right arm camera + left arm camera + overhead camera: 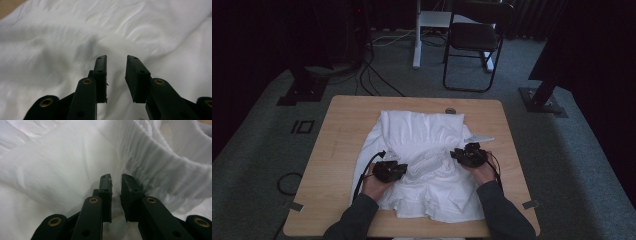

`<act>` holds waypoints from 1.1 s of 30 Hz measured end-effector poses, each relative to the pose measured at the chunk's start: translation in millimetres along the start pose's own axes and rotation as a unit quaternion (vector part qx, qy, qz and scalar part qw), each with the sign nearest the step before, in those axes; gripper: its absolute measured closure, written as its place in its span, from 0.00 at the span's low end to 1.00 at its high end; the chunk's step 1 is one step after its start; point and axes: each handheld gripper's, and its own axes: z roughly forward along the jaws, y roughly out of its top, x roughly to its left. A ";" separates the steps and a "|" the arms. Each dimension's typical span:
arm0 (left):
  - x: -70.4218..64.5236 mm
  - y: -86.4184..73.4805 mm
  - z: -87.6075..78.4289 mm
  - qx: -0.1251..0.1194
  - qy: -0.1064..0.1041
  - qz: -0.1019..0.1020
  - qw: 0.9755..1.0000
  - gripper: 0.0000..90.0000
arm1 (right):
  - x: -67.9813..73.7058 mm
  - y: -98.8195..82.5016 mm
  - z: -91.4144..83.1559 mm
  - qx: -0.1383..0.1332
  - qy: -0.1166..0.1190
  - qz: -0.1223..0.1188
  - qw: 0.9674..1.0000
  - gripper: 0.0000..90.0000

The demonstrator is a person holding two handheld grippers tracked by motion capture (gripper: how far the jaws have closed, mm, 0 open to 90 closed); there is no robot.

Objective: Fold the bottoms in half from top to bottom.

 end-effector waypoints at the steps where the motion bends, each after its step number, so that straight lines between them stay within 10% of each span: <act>1: -1.3 -2.2 -1.0 0.002 0.000 0.003 1.000 0.88 | -1.9 3.2 0.4 -0.004 0.000 0.004 1.000 0.77; 10: -3.7 -16.5 -5.6 0.009 -0.005 0.008 1.000 0.85 | 6.2 15.5 21.8 0.007 0.036 0.004 0.999 0.77; 19: -8.2 -23.0 -15.1 0.006 -0.002 0.010 1.000 0.80 | 32.1 -19.8 -4.7 0.033 0.100 -0.035 0.994 0.75; 29: -5.8 -3.4 -9.0 -0.019 0.006 -0.008 1.000 0.72 | 38.1 -12.1 -6.8 0.004 0.102 -0.026 0.994 0.71; 33: -18.6 -3.4 -0.5 0.022 -0.026 0.021 0.999 0.71 | 53.4 -18.5 2.5 0.032 0.107 -0.052 0.992 0.71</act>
